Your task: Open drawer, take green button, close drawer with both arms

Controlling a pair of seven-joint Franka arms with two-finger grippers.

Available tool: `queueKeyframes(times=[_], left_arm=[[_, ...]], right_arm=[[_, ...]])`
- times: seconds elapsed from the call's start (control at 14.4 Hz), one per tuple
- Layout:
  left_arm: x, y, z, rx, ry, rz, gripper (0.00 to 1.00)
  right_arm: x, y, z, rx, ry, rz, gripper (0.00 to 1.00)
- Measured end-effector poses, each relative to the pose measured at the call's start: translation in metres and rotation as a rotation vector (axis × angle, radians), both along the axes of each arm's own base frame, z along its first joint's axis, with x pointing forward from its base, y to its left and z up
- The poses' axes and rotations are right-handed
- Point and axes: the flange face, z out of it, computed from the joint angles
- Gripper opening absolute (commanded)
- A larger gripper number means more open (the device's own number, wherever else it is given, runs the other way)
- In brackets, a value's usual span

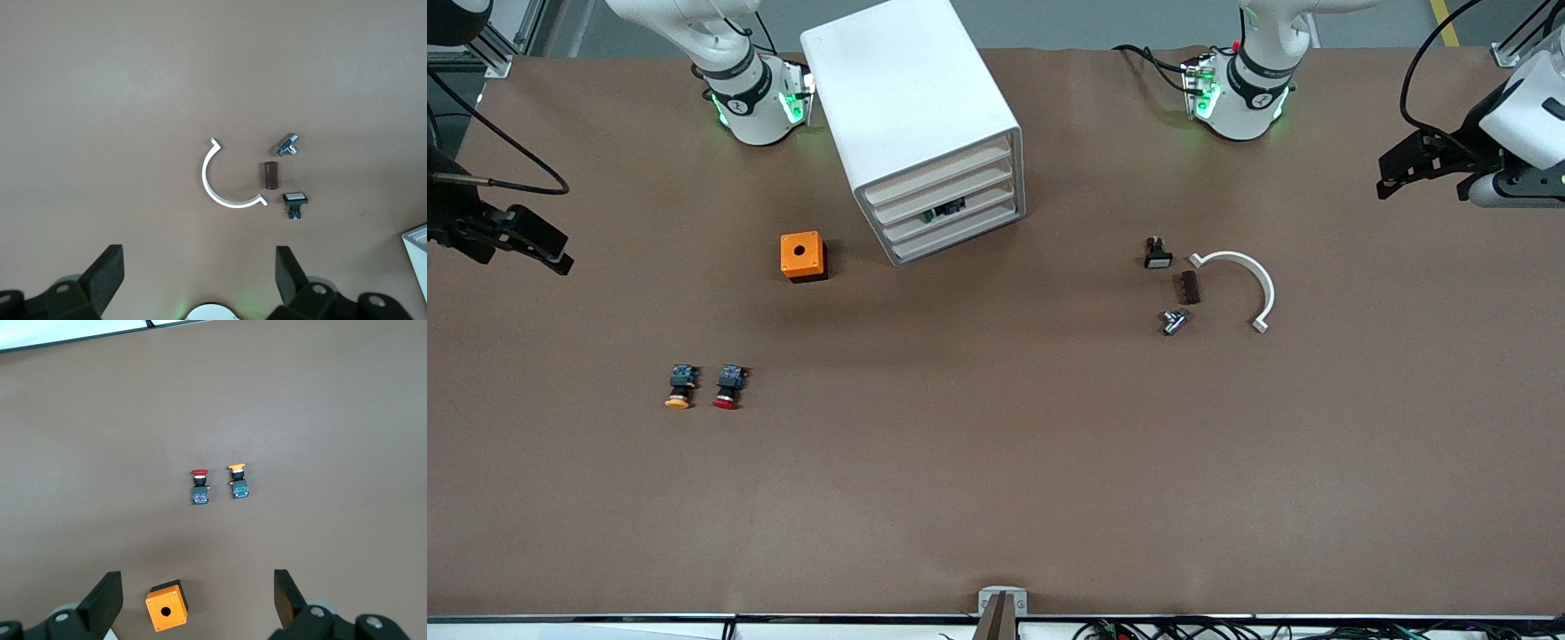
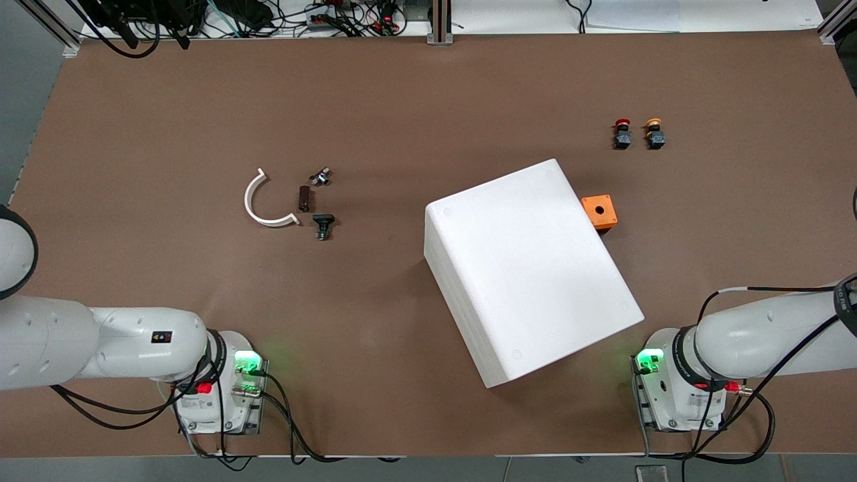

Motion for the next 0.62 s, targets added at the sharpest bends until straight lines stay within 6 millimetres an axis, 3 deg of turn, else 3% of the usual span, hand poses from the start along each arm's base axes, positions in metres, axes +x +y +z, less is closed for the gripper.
queueKeyframes(times=[0.62], left_arm=[[0.004,0.0004,-0.0074,0.0,0.015,0.001,1.0]], right_arm=[[0.0001,-0.0016,0.0,0.0,0.0,-0.003,1.0]])
